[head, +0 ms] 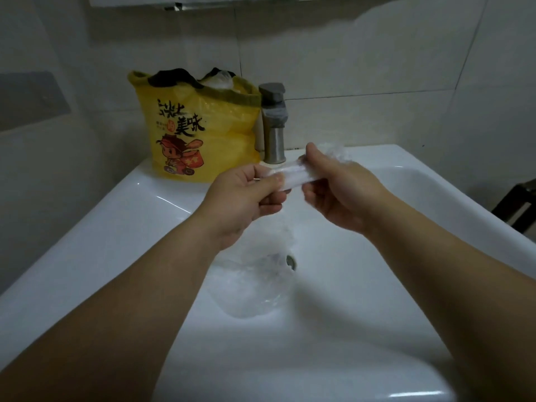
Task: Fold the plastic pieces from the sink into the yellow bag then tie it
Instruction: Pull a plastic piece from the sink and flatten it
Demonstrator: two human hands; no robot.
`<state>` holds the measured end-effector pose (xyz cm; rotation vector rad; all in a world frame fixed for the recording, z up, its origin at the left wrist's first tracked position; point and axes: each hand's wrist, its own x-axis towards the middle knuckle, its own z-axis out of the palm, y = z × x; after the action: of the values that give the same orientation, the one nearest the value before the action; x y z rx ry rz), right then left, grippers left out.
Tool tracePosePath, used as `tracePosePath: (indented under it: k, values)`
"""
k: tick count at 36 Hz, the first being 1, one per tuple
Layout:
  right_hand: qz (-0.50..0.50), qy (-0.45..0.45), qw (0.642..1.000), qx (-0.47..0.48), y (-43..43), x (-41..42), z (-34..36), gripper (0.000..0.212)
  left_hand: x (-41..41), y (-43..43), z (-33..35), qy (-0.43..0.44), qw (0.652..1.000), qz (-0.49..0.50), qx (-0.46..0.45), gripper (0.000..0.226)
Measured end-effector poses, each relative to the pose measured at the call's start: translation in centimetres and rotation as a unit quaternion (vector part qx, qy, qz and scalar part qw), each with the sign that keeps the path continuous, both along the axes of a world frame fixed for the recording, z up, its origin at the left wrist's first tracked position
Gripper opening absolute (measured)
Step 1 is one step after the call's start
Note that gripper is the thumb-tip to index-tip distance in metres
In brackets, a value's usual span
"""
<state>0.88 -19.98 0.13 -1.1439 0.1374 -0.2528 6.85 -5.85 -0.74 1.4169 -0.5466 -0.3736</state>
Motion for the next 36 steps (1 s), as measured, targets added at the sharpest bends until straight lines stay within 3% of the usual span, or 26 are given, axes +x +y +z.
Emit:
tracePosePath:
  k: [8,14,24,30,36]
  values:
    - [0.006,0.031,0.997,-0.067,-1.7,-0.8,-0.1,0.012,1.2,1.4,0.1,-0.015,0.998,0.031,0.043,0.014]
    - [0.005,0.025,0.997,-0.075,-1.6,-0.7,0.0,0.01,0.9,1.2,0.3,0.015,0.999,-0.01,0.048,0.006]
    - [0.002,-0.005,0.998,-0.058,-1.2,-1.0,0.6,0.019,0.5,1.3,0.7,0.03,0.999,-0.021,-0.003,0.018]
    - [0.005,-0.003,0.999,-0.046,-1.2,-1.1,0.8,0.014,0.4,1.4,0.8,0.043,0.998,-0.042,-0.022,0.025]
    - [-0.032,0.017,0.99,-0.134,-1.0,-0.8,0.1,0.015,0.3,1.3,0.8,0.037,0.998,-0.051,-0.016,0.025]
